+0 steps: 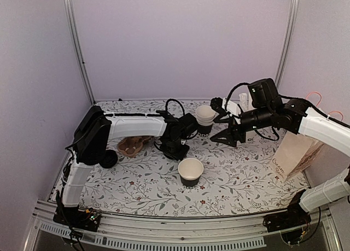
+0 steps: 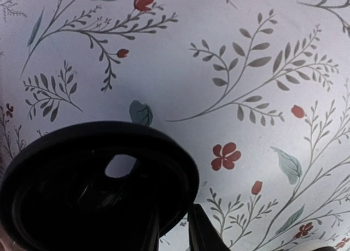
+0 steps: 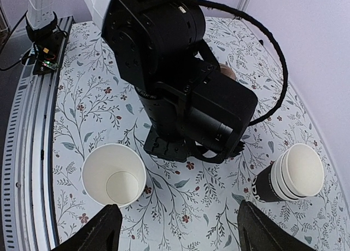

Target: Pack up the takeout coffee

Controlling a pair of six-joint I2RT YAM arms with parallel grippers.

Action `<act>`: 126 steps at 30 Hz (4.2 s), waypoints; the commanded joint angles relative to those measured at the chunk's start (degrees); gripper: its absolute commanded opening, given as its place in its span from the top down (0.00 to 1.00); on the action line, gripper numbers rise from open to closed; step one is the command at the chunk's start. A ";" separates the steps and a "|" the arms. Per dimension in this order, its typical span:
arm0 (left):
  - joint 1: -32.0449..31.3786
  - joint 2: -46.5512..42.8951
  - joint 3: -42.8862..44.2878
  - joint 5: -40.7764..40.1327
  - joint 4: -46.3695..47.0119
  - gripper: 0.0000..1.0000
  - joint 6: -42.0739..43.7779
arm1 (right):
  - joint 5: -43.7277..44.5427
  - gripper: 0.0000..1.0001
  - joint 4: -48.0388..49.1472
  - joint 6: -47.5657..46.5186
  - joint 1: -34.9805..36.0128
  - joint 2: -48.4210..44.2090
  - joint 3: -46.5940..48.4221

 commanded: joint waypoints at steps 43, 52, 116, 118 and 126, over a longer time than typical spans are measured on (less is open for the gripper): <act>-0.91 -21.00 -2.64 3.38 7.54 1.00 4.53 | -4.54 0.24 -6.05 -1.35 -0.67 -0.68 7.96; 3.79 -42.87 -23.51 28.05 38.83 1.00 -5.90 | -13.03 0.07 -7.53 0.15 -0.87 -0.01 15.26; 9.72 -45.31 -49.99 52.91 115.94 1.00 -47.64 | -8.43 0.16 1.96 11.82 7.59 15.71 33.51; 9.72 -45.28 -50.18 52.75 115.93 1.00 -47.55 | -8.95 0.16 1.90 11.96 7.59 15.71 33.64; 9.72 -44.51 -50.19 52.70 117.25 1.00 -48.23 | -10.81 0.10 1.95 12.52 7.68 15.87 33.98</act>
